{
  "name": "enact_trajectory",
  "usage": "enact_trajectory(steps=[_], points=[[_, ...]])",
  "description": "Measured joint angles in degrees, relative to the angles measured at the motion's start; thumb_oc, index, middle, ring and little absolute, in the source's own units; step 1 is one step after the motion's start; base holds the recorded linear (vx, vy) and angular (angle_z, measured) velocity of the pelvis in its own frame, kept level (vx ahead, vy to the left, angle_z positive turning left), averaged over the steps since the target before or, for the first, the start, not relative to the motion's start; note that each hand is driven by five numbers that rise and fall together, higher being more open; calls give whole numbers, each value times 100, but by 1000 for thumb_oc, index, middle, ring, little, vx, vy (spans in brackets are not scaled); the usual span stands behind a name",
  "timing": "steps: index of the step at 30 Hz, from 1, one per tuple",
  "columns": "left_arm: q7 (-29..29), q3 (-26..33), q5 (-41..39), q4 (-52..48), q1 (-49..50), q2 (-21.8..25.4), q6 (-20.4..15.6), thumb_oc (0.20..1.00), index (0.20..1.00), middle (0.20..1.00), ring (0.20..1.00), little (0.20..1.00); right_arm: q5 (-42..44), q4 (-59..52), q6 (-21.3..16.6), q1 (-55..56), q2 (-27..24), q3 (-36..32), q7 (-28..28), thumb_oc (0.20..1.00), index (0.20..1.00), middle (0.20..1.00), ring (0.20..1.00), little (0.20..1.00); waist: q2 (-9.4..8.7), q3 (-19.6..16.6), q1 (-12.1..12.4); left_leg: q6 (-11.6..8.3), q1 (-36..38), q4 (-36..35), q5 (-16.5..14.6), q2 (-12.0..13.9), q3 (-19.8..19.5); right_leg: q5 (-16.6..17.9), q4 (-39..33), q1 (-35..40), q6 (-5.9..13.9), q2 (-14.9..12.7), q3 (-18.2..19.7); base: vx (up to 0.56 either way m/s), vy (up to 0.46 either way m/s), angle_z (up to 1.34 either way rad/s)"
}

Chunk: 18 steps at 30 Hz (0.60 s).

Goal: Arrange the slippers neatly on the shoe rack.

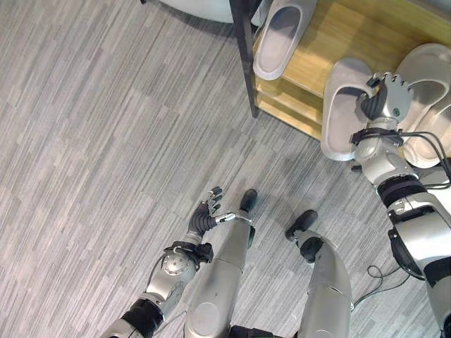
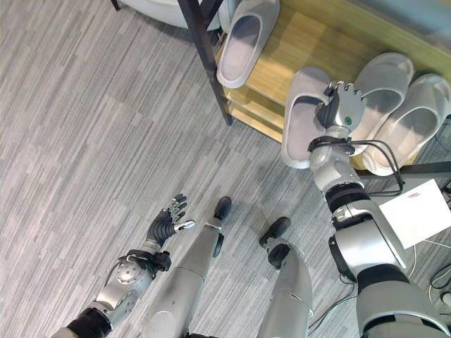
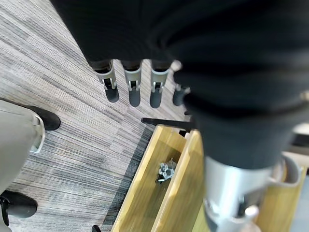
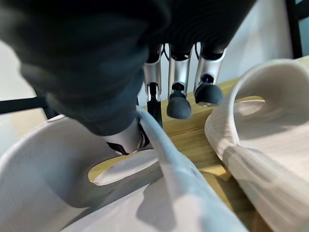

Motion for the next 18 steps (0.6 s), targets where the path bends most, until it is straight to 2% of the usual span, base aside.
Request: enact_trajectory(steps=[3, 7, 11, 12, 13, 18], points=[[-12, -30, -39, -4, -11, -7, -3, 1000, 1000, 1000, 1000, 1000, 196, 240, 0, -275, -148, 2, -24, 200, 200, 200, 200, 200, 28, -6, 12, -40, -3, -65, 38, -90, -114, -71, 71, 2, 18, -112, -101, 64, -18, 24], [-25, -27, -99, -13, -29, -10, -3, 1000, 1000, 1000, 1000, 1000, 314, 302, -8, -516, -316, 8, -57, 200, 200, 200, 200, 200, 46, -16, 218, -145, 27, -199, 138, -135, -231, -94, 70, 24, 80, -150, -222, 112, -41, 16], [-80, -44, -101, -16, -35, -21, -3, 1000, 1000, 1000, 1000, 1000, 378, 311, -15, -657, -329, 14, -53, 200, 200, 200, 200, 200, 52, -18, 354, -171, 157, -343, 160, -138, -300, -157, 59, 134, 72, -175, -315, 68, -22, 12], [-102, -86, -99, -11, -39, -24, -4, 1000, 1000, 1000, 1000, 1000, 433, 313, -26, -699, -330, 16, -50, 442, 442, 442, 442, 442, 63, -21, 413, -174, 266, -420, 164, -139, -304, -175, 30, 232, 91, -184, -330, 62, -7, 3], [-102, -116, -99, -7, -52, -23, -4, 1000, 1000, 1000, 1000, 1000, 481, 316, -27, -704, -330, 15, -44, 1000, 1000, 1000, 1000, 1000, 64, -21, 429, -174, 323, -454, 164, -140, -312, -181, 11, 289, 101, -184, -343, 53, -5, 5], [-132, -235, -101, -9, -185, -23, -8, 1000, 1000, 1000, 1000, 1000, 876, 804, -157, -849, -385, 165, 247, 1000, 1000, 1000, 1000, 1000, 86, -34, 473, -176, 455, -505, 174, -164, -445, -200, -70, 515, 134, -186, -493, 31, 2, 11]])
